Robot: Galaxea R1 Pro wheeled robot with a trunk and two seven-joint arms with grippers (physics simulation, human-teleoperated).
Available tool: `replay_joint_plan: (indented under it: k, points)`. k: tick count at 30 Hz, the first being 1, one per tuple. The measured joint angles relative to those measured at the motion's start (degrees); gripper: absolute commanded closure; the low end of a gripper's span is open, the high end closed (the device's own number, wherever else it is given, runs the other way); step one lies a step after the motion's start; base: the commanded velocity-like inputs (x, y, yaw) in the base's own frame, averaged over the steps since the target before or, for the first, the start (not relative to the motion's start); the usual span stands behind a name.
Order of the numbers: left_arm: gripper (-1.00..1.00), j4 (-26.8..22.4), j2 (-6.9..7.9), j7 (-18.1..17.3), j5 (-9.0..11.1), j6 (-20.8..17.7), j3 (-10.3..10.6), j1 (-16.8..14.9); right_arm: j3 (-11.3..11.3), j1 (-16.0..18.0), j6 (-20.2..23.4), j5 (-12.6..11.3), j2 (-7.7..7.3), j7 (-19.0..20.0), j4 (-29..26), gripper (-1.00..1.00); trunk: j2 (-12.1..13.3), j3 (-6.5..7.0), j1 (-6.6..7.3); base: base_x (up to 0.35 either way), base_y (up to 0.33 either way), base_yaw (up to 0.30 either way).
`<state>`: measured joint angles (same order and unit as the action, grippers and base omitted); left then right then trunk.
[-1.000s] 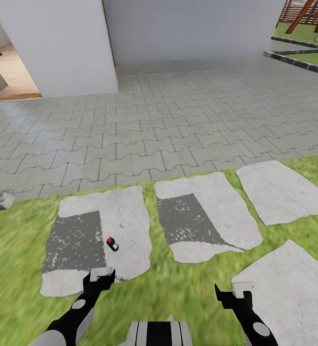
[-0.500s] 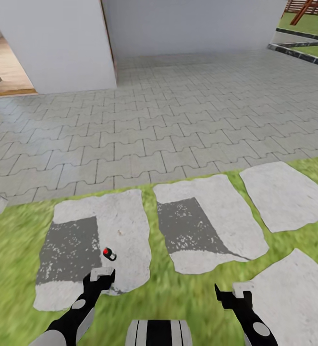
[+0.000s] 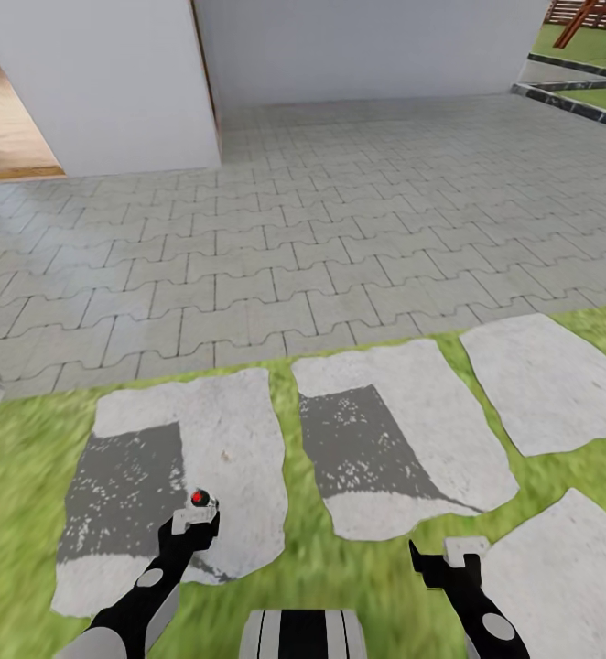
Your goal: Pick up the pesticide atomizer in the garden and spray insectifuge to fully cover both potted plants in the garden.
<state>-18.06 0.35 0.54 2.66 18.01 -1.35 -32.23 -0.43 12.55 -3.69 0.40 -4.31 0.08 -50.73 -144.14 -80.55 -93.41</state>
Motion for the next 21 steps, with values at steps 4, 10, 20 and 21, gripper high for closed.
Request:
replay_joint_plan:
  k: [4,10,20,21]
  points:
    - [-1.0,-0.01,0.0,0.0,-0.05,0.05,0.0,0.0,-0.05,0.0,0.01,-0.05,0.0,0.0,-0.01,-1.0,0.0,0.0,-0.02,0.072,0.0,0.0]
    - [-1.0,-0.05,0.0,-0.01,-0.03,0.08,0.0,0.0,-0.06,0.0,0.03,-0.04,0.0,0.0,-0.01,-1.0,0.0,0.0,-0.02,0.013,0.0,0.0]
    - [-1.0,-0.09,0.0,0.01,-0.02,0.19,0.0,-0.02,-0.07,0.0,0.01,-0.06,0.0,0.0,-0.01,-1.0,0.0,0.0,-0.02,0.033,0.0,0.0]
    - [-1.0,-0.09,0.0,0.0,-0.02,0.21,0.0,-0.01,-0.07,0.0,0.0,-0.04,0.0,0.0,-0.01,-1.0,0.0,0.0,-0.02,0.008,0.0,0.0]
